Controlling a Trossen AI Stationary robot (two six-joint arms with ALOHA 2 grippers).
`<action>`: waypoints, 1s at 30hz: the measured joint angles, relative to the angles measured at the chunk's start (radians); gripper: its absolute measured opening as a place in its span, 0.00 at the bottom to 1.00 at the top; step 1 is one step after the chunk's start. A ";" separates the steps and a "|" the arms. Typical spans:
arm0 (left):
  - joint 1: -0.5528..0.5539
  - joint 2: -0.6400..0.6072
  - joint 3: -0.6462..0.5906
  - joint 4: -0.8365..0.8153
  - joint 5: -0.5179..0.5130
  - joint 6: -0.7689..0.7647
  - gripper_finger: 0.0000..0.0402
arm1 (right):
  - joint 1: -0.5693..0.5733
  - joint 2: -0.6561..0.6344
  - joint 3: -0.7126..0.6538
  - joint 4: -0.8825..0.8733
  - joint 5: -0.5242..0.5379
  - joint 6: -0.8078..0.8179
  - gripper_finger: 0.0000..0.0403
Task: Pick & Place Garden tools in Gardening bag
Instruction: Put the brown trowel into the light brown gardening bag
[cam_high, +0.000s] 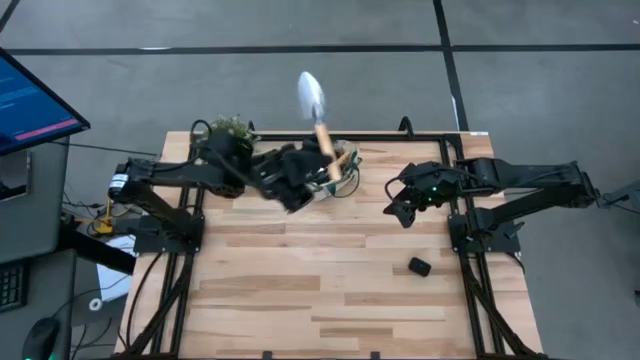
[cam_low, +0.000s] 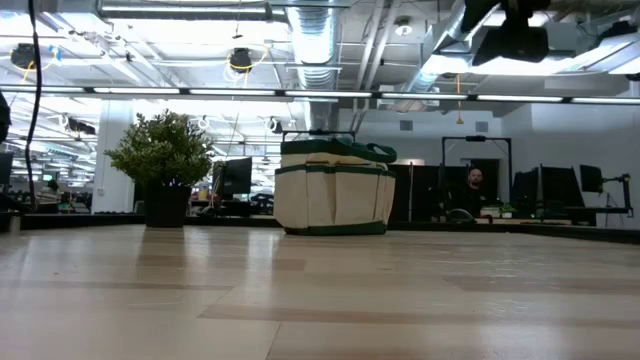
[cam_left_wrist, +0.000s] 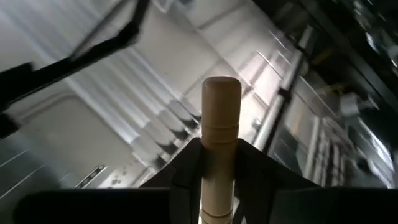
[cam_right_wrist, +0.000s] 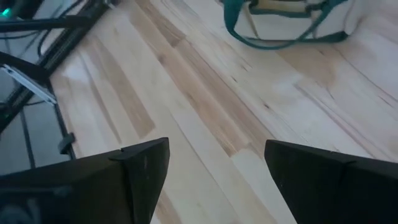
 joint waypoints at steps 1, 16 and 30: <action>-0.015 -0.004 0.006 -0.001 0.016 -0.023 0.18 | 0.000 0.004 0.001 0.004 0.000 0.000 0.63; -0.143 -0.017 0.087 -0.003 -0.272 -0.422 0.18 | 0.001 0.007 0.000 -0.009 0.001 -0.003 0.63; 0.153 -0.169 0.099 -0.387 -0.557 -1.540 0.18 | -0.025 0.007 0.000 -0.008 0.003 -0.014 0.63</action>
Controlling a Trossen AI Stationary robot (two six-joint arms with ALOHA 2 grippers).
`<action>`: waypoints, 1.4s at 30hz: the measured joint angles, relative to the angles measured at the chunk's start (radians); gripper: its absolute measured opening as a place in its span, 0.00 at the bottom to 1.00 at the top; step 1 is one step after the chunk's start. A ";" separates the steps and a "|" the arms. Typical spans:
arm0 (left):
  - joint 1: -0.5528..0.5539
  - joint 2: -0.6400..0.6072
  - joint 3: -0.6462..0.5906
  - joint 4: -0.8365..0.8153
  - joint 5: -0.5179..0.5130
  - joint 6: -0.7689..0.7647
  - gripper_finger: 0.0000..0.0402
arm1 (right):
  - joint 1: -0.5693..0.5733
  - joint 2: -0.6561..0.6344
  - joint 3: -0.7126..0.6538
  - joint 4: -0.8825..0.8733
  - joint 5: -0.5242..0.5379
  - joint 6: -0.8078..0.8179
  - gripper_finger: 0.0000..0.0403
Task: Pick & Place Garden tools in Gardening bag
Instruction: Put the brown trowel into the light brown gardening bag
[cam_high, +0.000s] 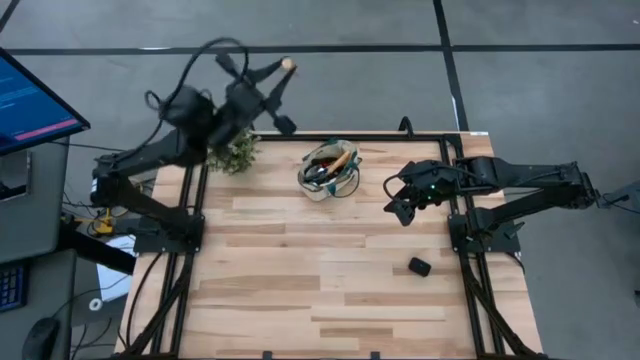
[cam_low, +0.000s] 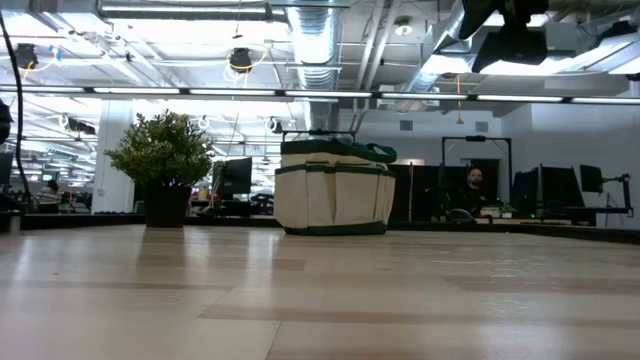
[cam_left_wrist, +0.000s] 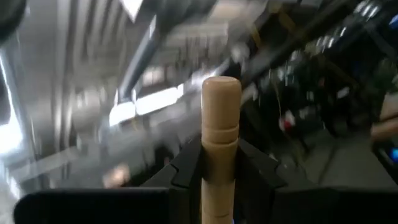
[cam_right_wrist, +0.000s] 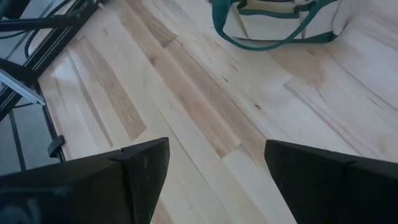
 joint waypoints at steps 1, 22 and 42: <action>0.035 -0.001 0.000 -0.043 -0.004 -0.055 0.18 | 0.000 0.000 0.000 0.000 0.000 0.000 0.63; 0.278 0.289 -0.013 -0.522 0.320 -0.786 0.18 | 0.003 0.000 0.000 0.000 0.000 -0.024 0.63; 0.272 0.496 -0.011 -0.736 0.346 -0.924 0.18 | 0.003 0.000 0.000 0.000 0.000 -0.025 0.63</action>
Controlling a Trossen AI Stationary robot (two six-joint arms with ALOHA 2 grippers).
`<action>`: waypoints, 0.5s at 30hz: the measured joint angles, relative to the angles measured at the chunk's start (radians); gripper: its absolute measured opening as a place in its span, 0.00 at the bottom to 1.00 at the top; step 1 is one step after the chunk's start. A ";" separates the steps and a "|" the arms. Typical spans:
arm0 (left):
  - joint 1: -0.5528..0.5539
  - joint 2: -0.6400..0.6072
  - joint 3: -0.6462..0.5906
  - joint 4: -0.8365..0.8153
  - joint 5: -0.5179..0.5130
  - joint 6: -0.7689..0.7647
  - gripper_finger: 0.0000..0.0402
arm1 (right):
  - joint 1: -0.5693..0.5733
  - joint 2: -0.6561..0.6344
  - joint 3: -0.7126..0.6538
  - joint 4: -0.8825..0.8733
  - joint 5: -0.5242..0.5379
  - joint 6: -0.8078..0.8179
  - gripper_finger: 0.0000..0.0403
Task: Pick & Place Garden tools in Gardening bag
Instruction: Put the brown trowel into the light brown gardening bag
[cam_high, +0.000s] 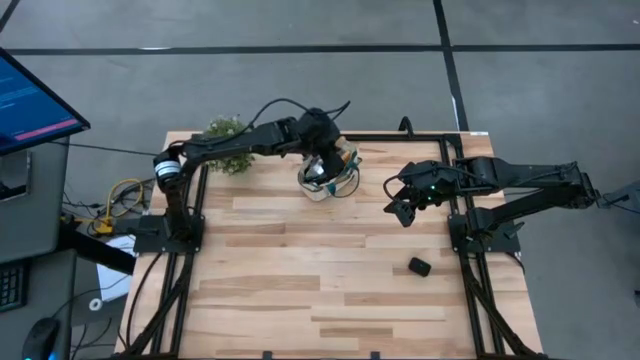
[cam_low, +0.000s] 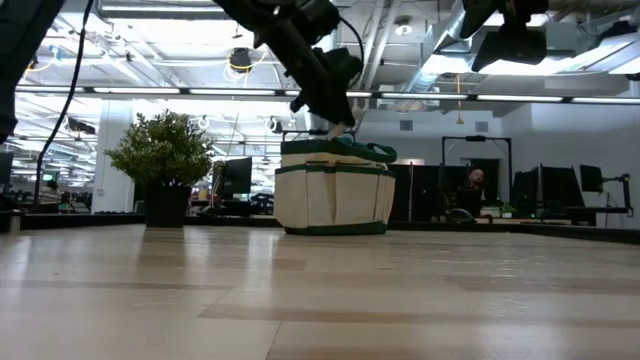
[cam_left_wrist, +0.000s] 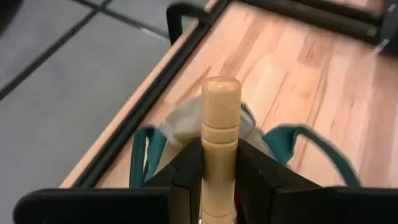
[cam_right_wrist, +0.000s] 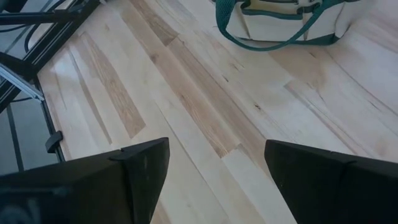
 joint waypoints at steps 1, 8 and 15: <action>0.000 0.007 0.000 -0.006 0.000 0.000 0.18 | 0.000 0.000 0.000 0.000 0.000 0.000 0.63; -0.002 0.025 0.000 -0.013 0.016 0.000 0.18 | 0.000 0.000 0.000 -0.002 0.000 0.000 0.63; -0.002 0.025 0.000 -0.023 0.015 0.003 0.19 | 0.000 0.000 0.000 -0.005 0.000 -0.001 0.63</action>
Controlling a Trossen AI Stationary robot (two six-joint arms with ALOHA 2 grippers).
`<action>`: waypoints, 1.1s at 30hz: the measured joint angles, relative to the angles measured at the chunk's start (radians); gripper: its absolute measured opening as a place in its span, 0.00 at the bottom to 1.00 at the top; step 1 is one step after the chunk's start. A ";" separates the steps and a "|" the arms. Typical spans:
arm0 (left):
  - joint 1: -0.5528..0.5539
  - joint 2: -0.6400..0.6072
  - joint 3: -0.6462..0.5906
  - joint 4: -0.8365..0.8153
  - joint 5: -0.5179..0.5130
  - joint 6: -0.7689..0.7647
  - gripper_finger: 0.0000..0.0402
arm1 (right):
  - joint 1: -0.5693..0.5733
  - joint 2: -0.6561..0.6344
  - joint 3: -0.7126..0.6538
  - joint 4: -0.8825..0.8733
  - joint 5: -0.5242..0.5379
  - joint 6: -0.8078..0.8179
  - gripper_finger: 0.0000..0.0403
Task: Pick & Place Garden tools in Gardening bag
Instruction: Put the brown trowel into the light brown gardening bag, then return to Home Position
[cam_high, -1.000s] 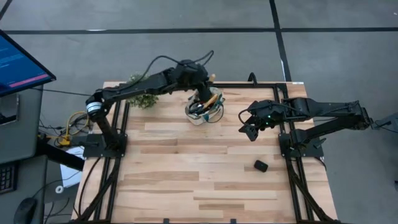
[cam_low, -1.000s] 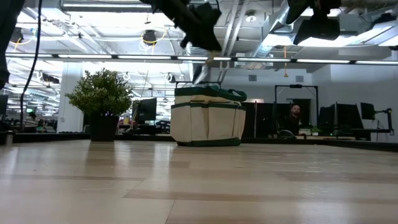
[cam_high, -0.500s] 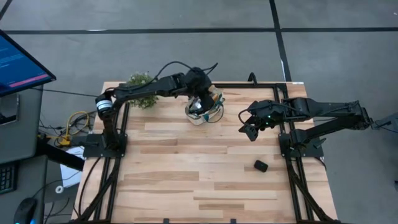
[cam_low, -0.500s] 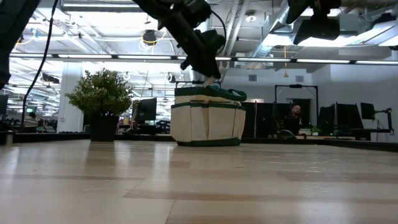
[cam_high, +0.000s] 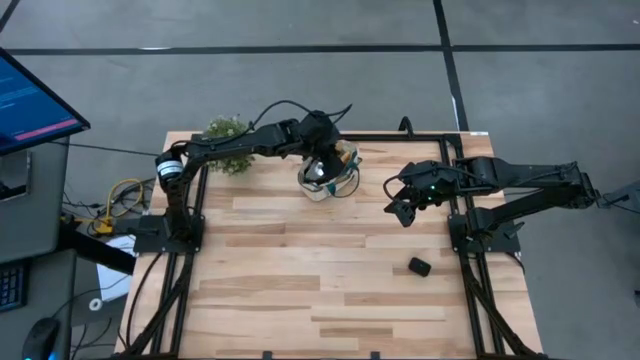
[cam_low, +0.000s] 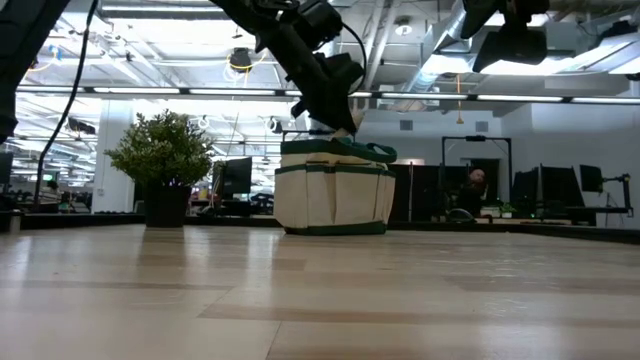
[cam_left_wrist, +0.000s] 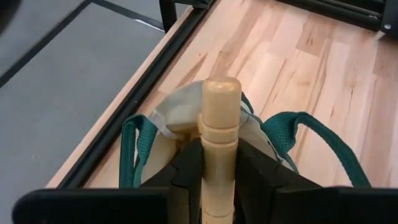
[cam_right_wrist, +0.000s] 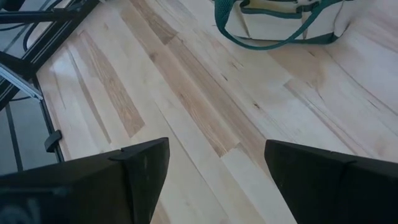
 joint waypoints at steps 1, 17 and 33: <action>0.000 0.000 0.000 -0.001 0.002 0.000 0.19 | 0.000 0.000 0.000 0.000 0.000 0.000 0.63; 0.002 0.000 0.000 -0.061 0.028 0.008 0.27 | 0.000 0.000 0.000 -0.002 0.000 0.000 0.63; -0.001 -0.135 0.014 -0.010 0.060 -0.044 0.53 | 0.000 0.000 0.000 0.012 0.000 -0.024 0.63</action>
